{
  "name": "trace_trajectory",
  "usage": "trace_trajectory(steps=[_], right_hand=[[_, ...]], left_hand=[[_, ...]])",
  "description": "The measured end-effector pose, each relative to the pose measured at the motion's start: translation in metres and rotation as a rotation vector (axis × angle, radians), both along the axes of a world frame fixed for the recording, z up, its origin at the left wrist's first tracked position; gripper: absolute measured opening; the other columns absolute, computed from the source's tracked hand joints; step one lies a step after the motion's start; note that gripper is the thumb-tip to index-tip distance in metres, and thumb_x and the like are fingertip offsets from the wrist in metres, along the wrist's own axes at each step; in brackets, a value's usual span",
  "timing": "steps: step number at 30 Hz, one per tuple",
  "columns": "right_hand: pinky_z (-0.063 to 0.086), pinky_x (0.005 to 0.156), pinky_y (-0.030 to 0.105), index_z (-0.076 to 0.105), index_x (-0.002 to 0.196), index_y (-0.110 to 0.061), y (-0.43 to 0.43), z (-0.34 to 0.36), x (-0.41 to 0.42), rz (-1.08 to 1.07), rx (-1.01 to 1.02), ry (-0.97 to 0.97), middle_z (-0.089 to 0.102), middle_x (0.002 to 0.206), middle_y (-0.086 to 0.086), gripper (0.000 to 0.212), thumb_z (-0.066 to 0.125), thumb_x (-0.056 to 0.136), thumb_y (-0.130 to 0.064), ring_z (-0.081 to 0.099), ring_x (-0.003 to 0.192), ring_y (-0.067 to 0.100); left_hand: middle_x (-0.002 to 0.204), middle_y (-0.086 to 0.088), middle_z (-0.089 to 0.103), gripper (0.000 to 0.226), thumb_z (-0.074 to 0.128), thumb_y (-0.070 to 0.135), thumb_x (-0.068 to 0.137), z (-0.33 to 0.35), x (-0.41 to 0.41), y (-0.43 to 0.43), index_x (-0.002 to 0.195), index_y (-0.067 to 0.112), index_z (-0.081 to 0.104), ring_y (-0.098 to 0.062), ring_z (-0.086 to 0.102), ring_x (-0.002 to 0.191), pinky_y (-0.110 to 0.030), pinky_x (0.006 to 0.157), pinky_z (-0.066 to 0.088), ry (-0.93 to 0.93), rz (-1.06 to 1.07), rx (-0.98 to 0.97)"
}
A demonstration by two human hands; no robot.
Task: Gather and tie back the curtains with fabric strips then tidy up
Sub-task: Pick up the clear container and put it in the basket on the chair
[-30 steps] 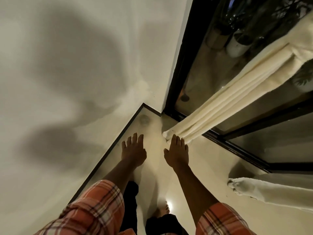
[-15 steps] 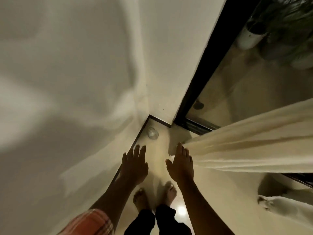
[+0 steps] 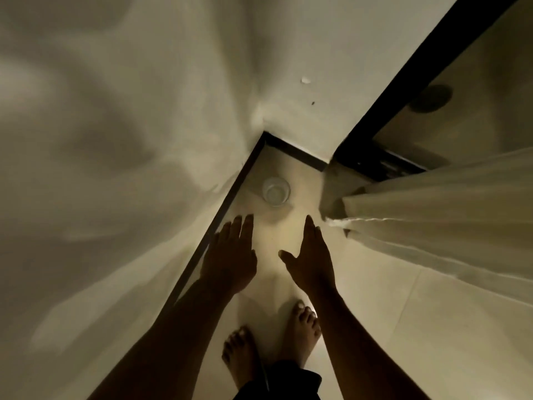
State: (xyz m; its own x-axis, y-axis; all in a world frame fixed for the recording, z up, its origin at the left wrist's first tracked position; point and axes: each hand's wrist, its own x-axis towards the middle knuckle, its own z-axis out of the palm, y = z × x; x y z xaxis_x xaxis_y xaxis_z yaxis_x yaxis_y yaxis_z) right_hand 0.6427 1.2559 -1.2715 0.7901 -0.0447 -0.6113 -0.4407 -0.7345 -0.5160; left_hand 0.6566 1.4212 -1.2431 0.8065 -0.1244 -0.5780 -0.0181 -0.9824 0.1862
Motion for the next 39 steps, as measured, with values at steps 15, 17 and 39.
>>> trace_trajectory(steps=[15,17,39], right_hand=[[0.031,0.112,0.038,0.008,0.153,-0.023,0.036,-0.159,0.078,-0.284,0.207,-0.176,0.022,0.159,-0.002,0.115,0.086,0.069,-0.025,0.026,0.144,0.022],[0.033,0.11,0.04,0.008,0.153,-0.022,0.042,-0.169,0.089,-0.295,0.201,-0.216,0.023,0.158,0.0,0.118,0.088,0.066,-0.026,0.027,0.143,0.024],[0.043,0.1,0.033,0.018,0.15,-0.026,0.015,0.07,-0.037,-0.471,0.044,-0.067,0.042,0.148,-0.004,0.104,0.083,0.069,-0.036,0.046,0.131,0.02]], left_hand=[[0.16,-0.01,0.009,0.082,0.05,0.028,0.095,-0.166,0.037,0.007,0.151,0.019,-0.009,-0.029,0.013,0.147,-0.046,0.117,0.024,-0.032,0.065,-0.057],[0.16,-0.009,0.008,0.083,0.05,0.028,0.095,-0.175,0.041,0.01,0.151,0.02,-0.01,-0.028,0.013,0.147,-0.044,0.117,0.025,-0.036,0.077,-0.056],[0.16,-0.007,0.011,0.085,0.054,0.024,0.092,0.034,-0.039,-0.02,0.152,0.019,-0.005,-0.025,0.016,0.147,-0.044,0.116,0.027,0.052,0.154,-0.177]])
